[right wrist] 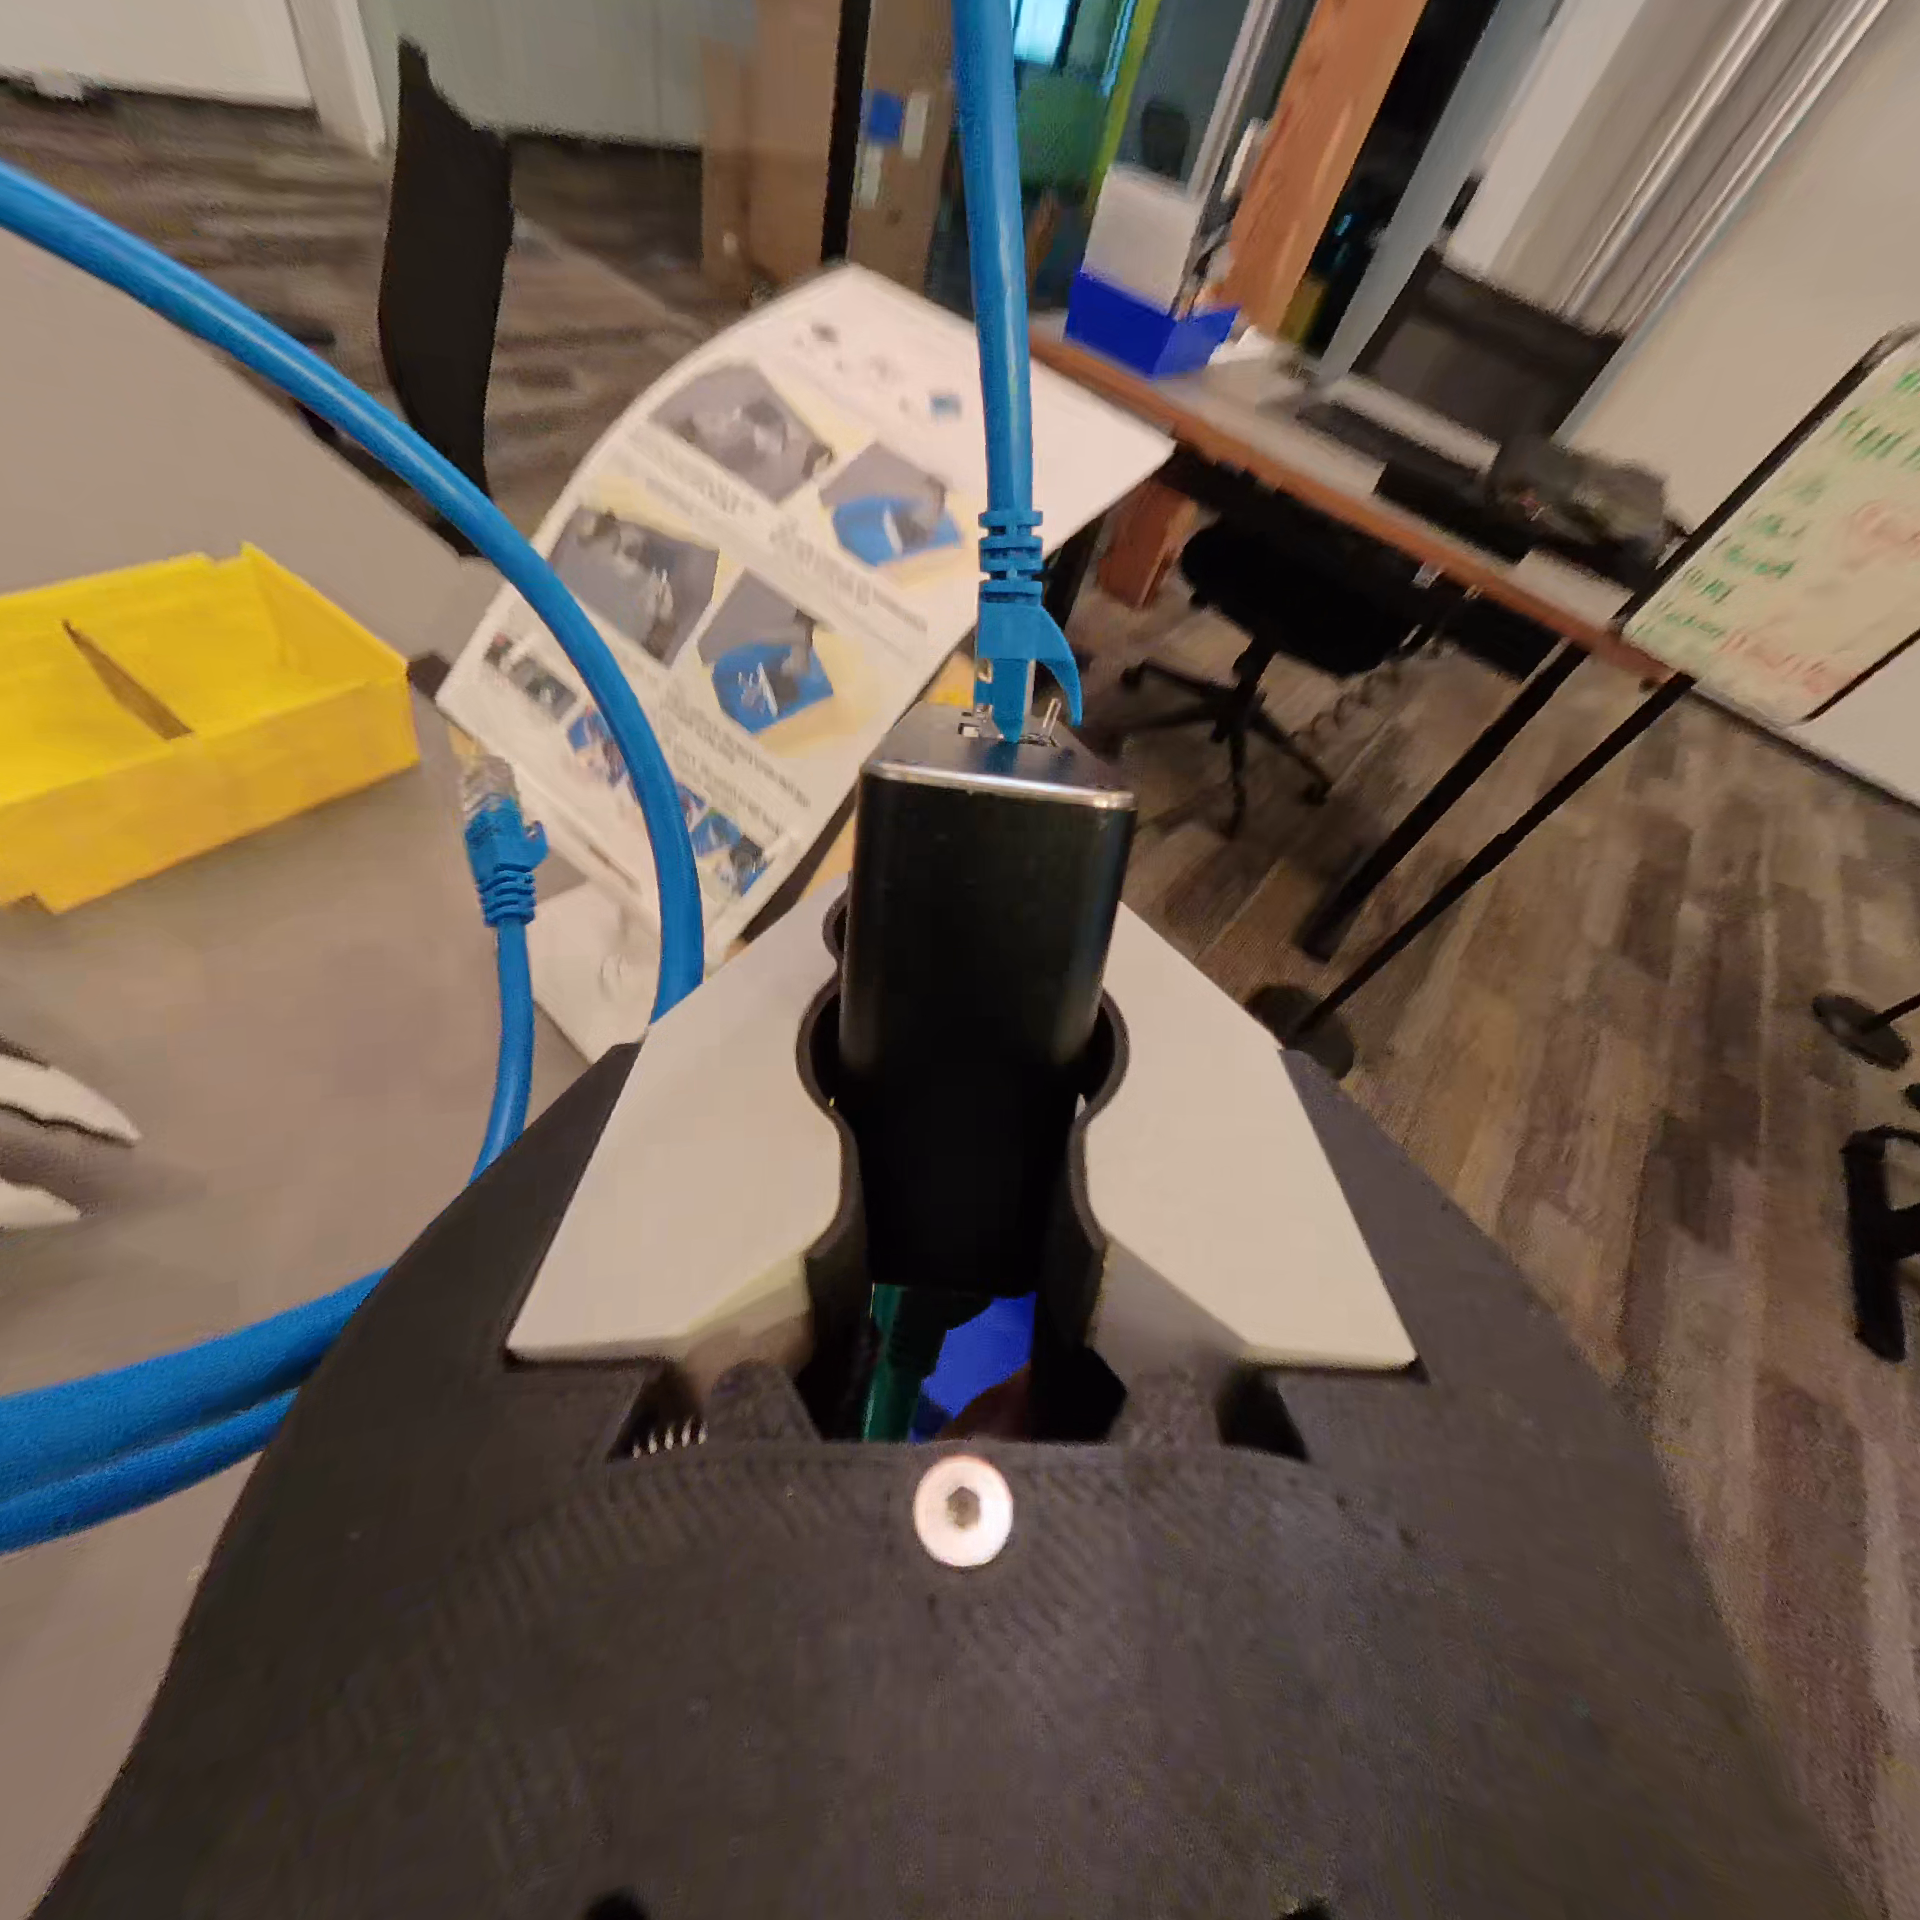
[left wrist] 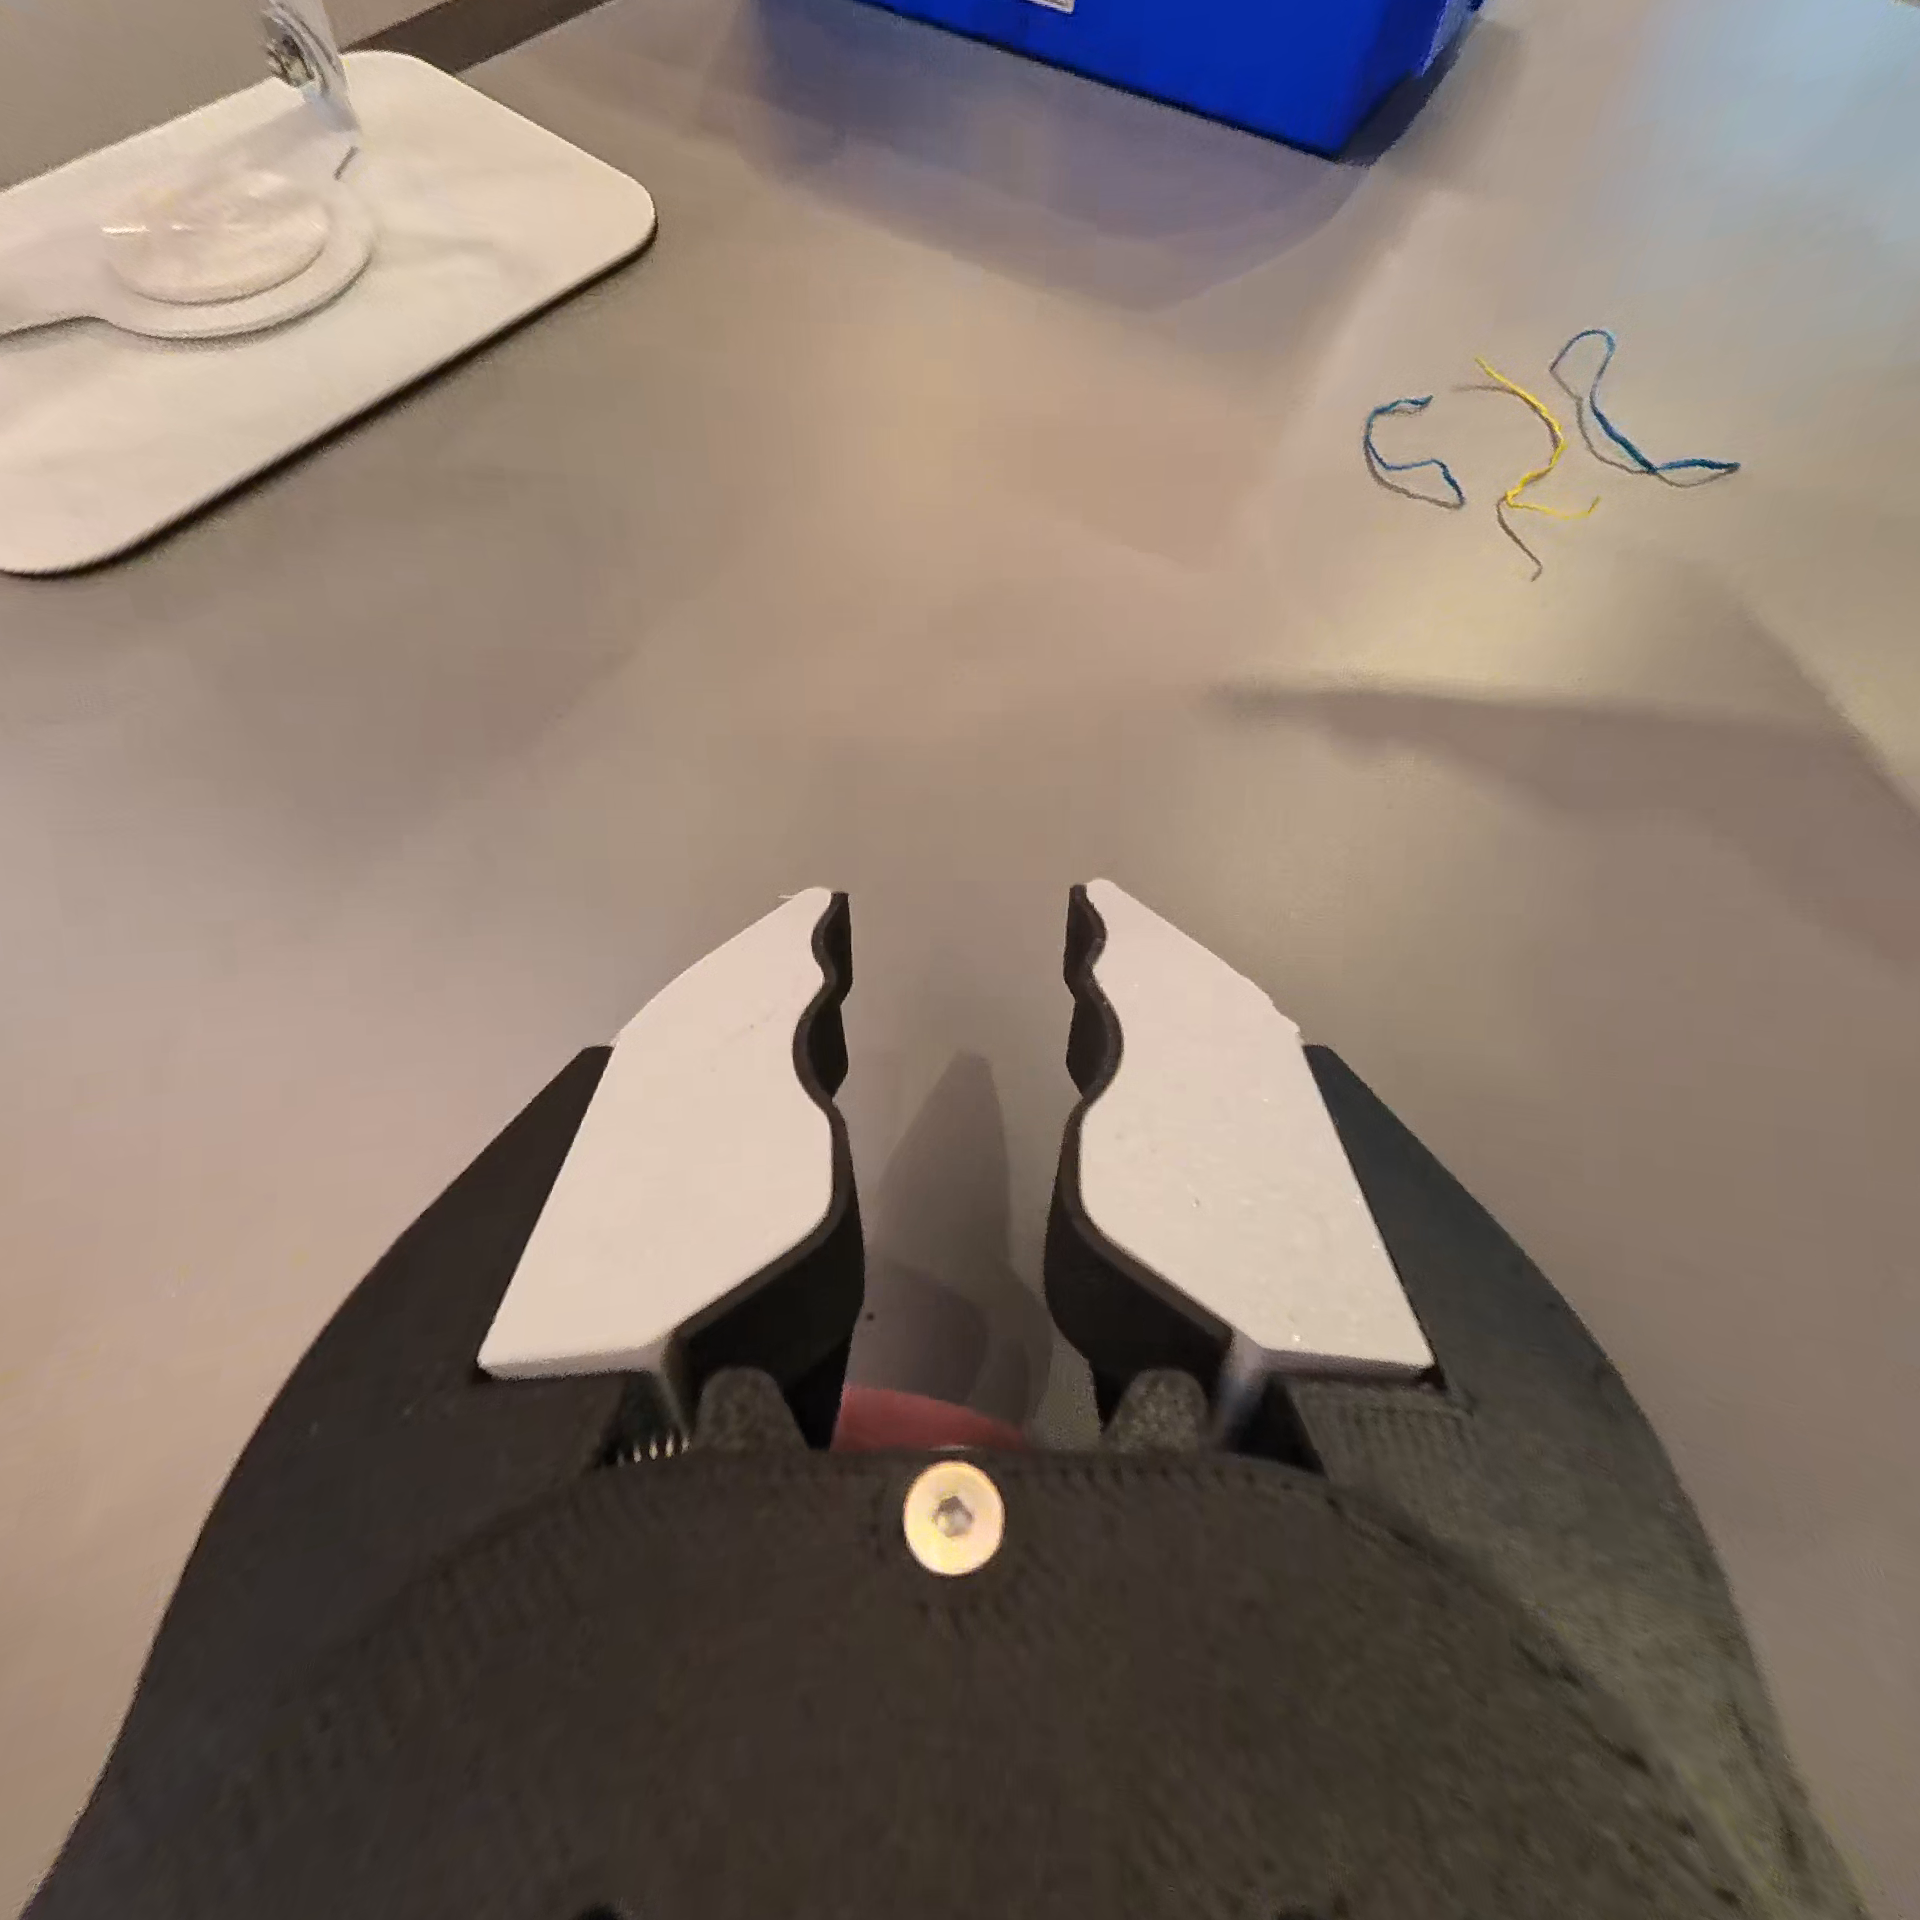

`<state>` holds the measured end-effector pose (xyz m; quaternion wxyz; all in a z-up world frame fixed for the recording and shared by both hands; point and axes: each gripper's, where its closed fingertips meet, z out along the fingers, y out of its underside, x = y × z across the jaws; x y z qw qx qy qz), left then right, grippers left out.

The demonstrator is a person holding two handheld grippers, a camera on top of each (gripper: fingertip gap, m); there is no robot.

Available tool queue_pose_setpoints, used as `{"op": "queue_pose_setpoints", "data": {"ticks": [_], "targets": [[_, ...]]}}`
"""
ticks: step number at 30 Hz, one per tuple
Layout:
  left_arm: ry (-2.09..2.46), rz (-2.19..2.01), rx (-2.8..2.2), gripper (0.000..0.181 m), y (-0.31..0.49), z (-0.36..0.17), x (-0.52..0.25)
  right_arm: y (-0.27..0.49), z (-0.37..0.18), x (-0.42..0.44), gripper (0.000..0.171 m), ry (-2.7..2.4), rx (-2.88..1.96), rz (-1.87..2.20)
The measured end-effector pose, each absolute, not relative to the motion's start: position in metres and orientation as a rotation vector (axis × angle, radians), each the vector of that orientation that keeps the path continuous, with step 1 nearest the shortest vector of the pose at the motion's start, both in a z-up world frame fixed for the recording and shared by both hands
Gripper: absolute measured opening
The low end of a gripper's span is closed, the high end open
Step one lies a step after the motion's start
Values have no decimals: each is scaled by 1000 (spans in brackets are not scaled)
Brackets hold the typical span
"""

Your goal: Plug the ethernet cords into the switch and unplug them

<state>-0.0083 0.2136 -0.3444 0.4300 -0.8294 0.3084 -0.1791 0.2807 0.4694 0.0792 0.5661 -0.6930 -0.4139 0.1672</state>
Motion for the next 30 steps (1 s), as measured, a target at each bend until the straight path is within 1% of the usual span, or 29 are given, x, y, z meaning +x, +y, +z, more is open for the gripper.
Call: {"op": "queue_pose_setpoints", "data": {"ticks": [6,13,19,23,26,30], "targets": [[781,-449,-2082,40,213,-347,-7,503,-1,275,33,-1109,-1773,451],[742,-489,-2110,40,216,-348,-10,558,-75,291,33,-1022,-1769,530],[728,-506,-2144,40,217,-352,-11,594,-142,304,32,-974,-1814,479],[735,-508,-2160,39,217,-354,-10,612,-168,309,33,-926,-1819,429],[720,-521,-2173,39,218,-355,-11,624,-164,312,33,-894,-1796,379],[711,-526,-2178,37,219,-356,-11,635,-171,312,33,-990,-1817,189]]}}
